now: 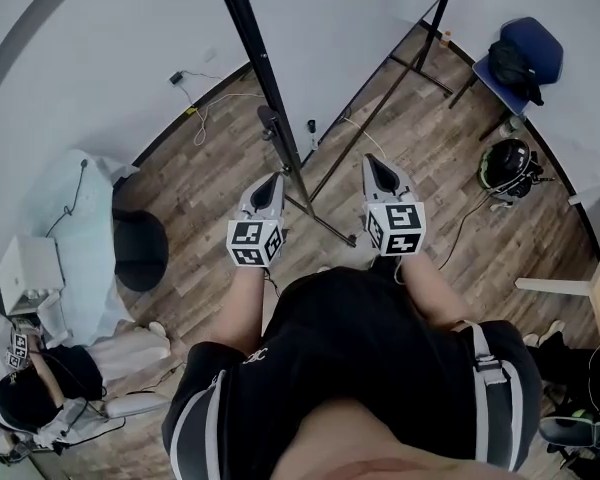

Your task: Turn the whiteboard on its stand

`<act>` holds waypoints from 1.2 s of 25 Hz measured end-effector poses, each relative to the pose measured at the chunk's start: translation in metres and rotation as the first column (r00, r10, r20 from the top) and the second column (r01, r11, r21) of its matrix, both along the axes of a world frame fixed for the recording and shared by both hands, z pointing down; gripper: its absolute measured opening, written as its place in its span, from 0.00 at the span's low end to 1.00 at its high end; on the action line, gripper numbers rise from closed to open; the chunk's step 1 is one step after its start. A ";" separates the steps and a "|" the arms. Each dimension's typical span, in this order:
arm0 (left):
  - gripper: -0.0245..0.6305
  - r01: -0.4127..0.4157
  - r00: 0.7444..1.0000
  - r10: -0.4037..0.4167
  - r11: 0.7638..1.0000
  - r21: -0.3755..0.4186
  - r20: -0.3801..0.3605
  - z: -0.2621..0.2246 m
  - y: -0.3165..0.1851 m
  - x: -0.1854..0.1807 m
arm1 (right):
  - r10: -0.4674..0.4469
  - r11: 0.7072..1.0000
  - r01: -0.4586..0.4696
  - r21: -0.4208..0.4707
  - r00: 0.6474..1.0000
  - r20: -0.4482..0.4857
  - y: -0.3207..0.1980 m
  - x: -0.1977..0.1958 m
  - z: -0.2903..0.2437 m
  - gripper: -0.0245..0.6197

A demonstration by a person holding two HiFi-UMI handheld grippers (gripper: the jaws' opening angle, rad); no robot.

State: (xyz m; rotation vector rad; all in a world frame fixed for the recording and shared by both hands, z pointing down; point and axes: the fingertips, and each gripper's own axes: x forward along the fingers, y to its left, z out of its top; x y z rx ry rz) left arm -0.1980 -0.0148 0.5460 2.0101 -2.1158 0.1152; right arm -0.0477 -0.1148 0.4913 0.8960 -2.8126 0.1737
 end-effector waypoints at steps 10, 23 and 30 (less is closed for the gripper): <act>0.05 0.034 0.999 -0.036 0.996 0.080 0.026 -0.047 -0.015 0.030 | 0.029 0.998 -0.033 0.053 0.997 0.078 0.005 0.010 -0.020 0.05; 0.05 -0.134 0.990 0.127 0.983 0.125 0.064 -0.092 -0.067 0.104 | 0.169 0.972 -0.195 0.129 0.967 0.189 -0.013 0.076 -0.066 0.05; 0.05 -0.188 0.982 0.186 0.976 0.112 0.035 -0.086 -0.074 0.129 | 0.242 0.960 -0.261 0.105 0.957 0.161 -0.016 0.106 -0.054 0.05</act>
